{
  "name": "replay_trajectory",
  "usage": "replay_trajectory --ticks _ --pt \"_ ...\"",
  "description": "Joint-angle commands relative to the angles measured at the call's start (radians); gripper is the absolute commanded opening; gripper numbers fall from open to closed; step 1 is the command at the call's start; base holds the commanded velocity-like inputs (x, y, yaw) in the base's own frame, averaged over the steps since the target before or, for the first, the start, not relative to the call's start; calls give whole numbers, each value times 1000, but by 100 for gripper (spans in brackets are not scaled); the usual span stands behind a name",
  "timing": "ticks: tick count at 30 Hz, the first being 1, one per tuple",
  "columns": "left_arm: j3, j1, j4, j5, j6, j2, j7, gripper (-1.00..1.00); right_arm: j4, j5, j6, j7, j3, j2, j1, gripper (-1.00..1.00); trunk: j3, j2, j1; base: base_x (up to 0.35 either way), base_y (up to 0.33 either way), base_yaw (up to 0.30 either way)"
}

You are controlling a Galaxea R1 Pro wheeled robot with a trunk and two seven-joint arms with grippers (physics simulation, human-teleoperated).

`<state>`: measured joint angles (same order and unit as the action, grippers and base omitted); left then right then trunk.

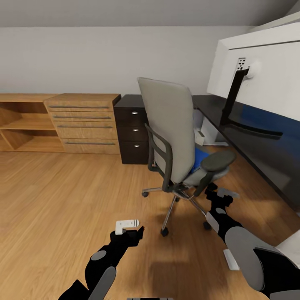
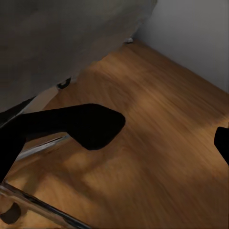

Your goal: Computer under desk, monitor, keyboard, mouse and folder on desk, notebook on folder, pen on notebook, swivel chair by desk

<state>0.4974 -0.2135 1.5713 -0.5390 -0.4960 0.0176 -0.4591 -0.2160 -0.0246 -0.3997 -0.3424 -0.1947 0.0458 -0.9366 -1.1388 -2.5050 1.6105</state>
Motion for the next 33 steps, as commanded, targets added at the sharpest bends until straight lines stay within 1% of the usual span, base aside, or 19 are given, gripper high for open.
replay_trajectory --ticks 1,33 --pt "3 -1 1 -10 -1 1 -10 100 1 -3 -3 -1 -1 0 -1 100 0 0 0 0 0 232" --pt "3 -1 1 -10 1 2 -12 100 1 -8 -2 -2 -2 -1 0 100 22 0 0 0 0 238"
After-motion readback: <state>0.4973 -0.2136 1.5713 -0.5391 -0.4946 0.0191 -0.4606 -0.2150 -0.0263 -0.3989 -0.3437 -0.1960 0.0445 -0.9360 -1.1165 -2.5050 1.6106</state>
